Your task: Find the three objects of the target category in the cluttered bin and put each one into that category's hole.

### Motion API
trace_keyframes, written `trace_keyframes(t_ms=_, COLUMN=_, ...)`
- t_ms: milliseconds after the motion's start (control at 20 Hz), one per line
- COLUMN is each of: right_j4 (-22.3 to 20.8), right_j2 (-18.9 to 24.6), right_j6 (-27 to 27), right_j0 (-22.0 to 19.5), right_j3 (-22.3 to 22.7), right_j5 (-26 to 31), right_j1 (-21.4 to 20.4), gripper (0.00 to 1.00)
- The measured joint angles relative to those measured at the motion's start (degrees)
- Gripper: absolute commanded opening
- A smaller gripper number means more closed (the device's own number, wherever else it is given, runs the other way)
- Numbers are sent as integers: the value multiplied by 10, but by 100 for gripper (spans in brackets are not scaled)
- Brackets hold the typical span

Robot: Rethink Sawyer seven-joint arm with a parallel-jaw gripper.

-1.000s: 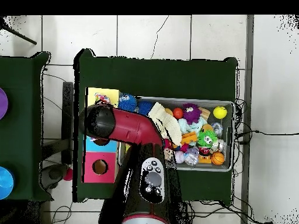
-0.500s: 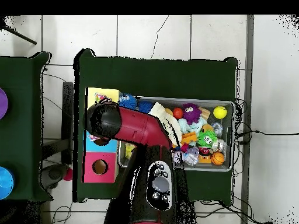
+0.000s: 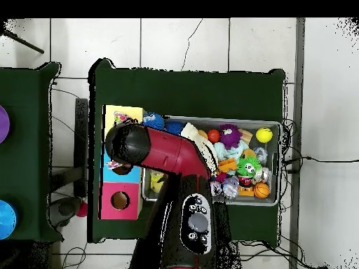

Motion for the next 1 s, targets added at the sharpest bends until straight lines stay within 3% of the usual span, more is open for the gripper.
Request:
trace_keyframes(t_ms=450, right_j4=2, right_j2=12, right_j6=0, right_j0=-22, right_j3=9, right_j5=39, right_j1=-7, gripper=100)
trace_keyframes(t_ms=1000, right_j4=49, right_j2=46, right_j6=0, right_j0=-46, right_j3=74, right_j5=55, right_j1=-42, gripper=100)
